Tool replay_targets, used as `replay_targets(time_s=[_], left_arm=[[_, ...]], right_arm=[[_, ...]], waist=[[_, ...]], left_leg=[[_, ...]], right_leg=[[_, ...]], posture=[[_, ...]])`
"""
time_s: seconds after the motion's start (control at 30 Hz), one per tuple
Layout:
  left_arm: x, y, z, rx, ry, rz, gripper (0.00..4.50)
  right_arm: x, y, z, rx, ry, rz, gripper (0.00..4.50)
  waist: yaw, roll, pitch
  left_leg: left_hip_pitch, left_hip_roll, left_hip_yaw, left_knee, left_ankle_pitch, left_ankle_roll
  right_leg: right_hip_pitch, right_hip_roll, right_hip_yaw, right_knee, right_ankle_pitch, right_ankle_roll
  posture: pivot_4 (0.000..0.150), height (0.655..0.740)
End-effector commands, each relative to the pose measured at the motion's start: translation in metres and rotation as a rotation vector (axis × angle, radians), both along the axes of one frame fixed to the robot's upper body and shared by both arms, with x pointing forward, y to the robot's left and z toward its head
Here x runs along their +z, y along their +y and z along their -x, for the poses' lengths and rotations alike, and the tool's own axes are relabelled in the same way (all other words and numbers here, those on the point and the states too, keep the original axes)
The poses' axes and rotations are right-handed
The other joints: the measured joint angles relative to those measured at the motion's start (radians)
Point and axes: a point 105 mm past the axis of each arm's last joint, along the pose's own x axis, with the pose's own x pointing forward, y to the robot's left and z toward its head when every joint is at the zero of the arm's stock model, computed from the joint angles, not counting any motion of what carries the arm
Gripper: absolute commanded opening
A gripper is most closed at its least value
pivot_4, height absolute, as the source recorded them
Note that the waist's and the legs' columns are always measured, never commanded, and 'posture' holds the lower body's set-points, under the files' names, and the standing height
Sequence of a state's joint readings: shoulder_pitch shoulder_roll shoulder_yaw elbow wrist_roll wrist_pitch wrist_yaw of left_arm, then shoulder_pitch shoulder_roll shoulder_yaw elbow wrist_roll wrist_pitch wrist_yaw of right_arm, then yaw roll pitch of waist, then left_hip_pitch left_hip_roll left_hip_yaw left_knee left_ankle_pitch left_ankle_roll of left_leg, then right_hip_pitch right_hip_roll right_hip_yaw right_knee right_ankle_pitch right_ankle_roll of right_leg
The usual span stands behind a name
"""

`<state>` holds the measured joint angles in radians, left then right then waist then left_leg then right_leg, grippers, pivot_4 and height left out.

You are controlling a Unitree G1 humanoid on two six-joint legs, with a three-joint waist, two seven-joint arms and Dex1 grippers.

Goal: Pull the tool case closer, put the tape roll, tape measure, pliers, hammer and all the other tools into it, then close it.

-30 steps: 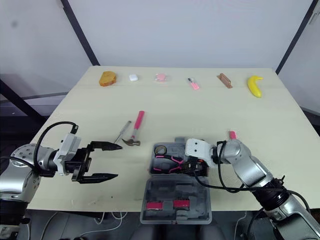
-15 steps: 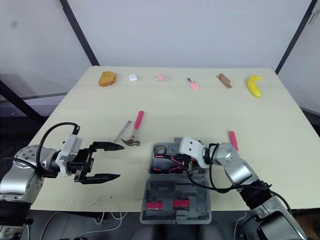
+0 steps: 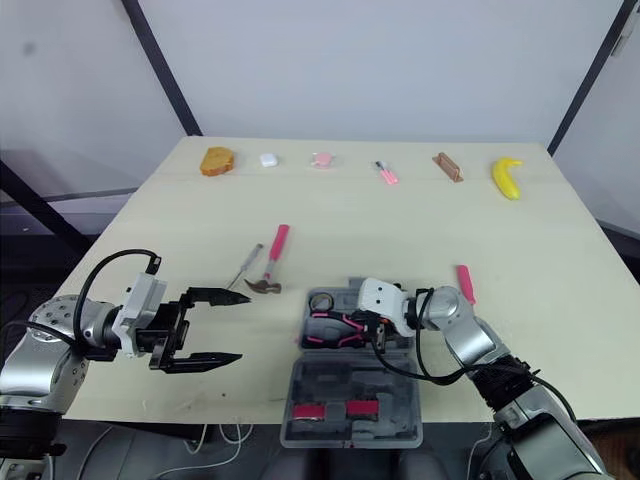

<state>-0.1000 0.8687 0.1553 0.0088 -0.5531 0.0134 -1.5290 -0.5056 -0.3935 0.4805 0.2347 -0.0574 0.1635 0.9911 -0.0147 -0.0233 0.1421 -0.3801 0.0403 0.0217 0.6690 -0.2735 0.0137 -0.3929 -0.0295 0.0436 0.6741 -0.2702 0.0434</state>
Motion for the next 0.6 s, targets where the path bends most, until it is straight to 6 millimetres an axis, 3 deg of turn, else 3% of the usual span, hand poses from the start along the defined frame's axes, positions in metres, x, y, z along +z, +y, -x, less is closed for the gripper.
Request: replay_targets(time_s=[0.03,0.17,0.3,0.6], left_arm=[[0.011,-0.001,0.001,-0.008,-0.046,0.013,4.5],[0.009,-0.001,0.003,-0.004,-0.04,0.022,4.5],[0.006,-0.001,0.003,0.012,-0.03,0.037,4.5],[-0.003,0.001,0.002,0.054,-0.013,0.061,4.5]], right_arm=[[-0.077,-0.032,0.03,-0.03,0.235,0.249,0.03],[-0.093,-0.031,0.038,-0.015,0.282,0.307,0.03],[-0.1,-0.027,0.041,-0.01,0.313,0.315,0.03],[-0.114,-0.03,0.045,-0.029,0.379,0.361,0.03]], waist=[[0.001,0.001,-0.006],[-0.001,-0.004,-0.018],[-0.003,-0.004,-0.022],[-0.006,-0.004,-0.032]], left_leg=[[0.001,0.0,0.0,-0.001,0.0,0.0],[0.003,0.001,0.0,-0.001,0.0,0.0],[0.021,0.001,0.0,-0.006,0.0,0.0],[0.025,0.002,0.001,-0.013,0.0,0.0]], right_leg=[[0.001,0.0,0.0,0.0,-0.001,-0.001],[0.003,0.0,-0.001,0.0,-0.002,-0.004],[0.018,0.0,0.0,-0.003,-0.004,-0.007],[0.018,0.0,0.001,-0.003,-0.006,-0.01]], posture=[[0.15,0.74],[0.15,0.74],[0.15,0.74],[0.15,0.74]])
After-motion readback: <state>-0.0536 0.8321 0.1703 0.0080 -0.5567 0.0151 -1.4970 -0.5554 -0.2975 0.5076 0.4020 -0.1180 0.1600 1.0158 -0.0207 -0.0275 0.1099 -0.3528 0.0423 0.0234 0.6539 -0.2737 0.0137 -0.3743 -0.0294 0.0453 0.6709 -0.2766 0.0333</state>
